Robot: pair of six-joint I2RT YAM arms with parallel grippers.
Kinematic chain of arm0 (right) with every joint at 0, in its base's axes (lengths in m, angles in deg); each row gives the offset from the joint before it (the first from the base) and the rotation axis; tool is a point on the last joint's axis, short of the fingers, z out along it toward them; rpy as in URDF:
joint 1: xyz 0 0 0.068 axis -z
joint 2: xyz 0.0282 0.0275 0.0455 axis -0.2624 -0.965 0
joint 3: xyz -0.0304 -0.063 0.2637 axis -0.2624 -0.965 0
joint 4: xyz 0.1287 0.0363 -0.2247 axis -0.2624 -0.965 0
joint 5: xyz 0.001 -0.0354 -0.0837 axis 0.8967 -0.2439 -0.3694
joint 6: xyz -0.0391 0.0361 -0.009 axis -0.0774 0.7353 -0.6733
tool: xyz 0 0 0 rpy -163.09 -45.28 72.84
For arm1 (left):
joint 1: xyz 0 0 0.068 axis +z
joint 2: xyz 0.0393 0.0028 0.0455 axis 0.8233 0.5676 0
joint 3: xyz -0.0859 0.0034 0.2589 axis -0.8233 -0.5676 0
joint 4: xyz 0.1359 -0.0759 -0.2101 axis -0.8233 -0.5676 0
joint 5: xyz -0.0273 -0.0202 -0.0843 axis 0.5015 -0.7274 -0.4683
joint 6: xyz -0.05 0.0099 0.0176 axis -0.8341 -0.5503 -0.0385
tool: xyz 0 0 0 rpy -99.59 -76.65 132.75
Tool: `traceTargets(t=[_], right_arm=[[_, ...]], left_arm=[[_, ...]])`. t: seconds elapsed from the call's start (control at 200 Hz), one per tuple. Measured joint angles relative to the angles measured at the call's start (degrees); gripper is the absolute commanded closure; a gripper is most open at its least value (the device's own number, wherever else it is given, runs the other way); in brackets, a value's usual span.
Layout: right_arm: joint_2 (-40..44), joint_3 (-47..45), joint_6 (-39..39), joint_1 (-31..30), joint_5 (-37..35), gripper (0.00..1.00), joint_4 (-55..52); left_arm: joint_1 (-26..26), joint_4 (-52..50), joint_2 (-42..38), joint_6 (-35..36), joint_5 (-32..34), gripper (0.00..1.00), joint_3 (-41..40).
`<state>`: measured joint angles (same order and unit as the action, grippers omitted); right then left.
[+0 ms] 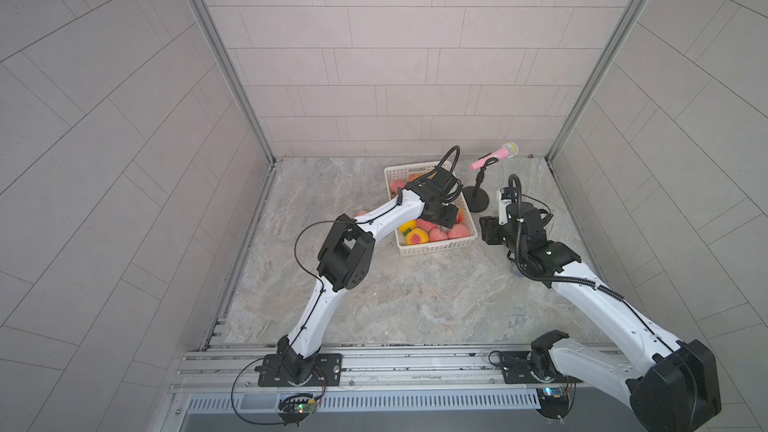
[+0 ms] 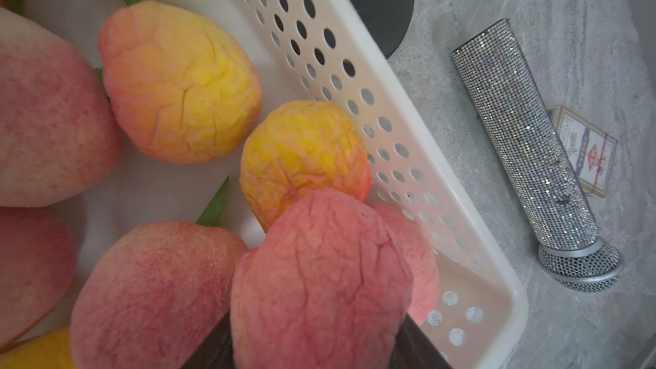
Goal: Put the peaches into the basket
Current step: Place the peach in the basket, then pick up the peach from the center of the board.
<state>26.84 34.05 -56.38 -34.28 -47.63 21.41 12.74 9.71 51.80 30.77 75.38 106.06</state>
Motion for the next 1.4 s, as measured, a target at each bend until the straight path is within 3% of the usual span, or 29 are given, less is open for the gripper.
traceTargets(t=[0.12,0.255,0.37,0.67,1.011,1.176,1.401], right_arm=[[0.0,0.0,0.1,0.0,0.2,0.38,0.0],[-0.1,0.0,0.1,0.0,0.4,0.38,0.0],[-0.2,0.0,0.2,0.1,0.7,0.37,0.0],[-0.9,0.0,0.4,0.3,2.3,0.37,0.4],[-0.9,0.0,0.5,0.3,5.8,0.37,2.3],[-0.9,-0.5,0.5,0.3,7.0,0.37,3.2],[-1.0,-0.9,0.3,0.2,11.2,0.39,3.7]], left_arm=[[-0.1,0.1,-0.8,0.0,0.2,0.41,-1.2],[-0.2,-0.4,-1.8,0.0,0.9,0.27,-2.5],[-0.2,-1.0,-2.1,0.0,1.0,0.21,-2.8],[-0.2,-1.6,-5.1,0.0,1.2,0.21,-3.0],[1.3,-1.2,-18.2,0.1,4.9,0.21,-10.5],[6.2,-0.2,-25.6,0.0,7.8,0.21,-18.2],[18.6,0.4,-29.5,-0.3,9.8,0.17,-28.6]])
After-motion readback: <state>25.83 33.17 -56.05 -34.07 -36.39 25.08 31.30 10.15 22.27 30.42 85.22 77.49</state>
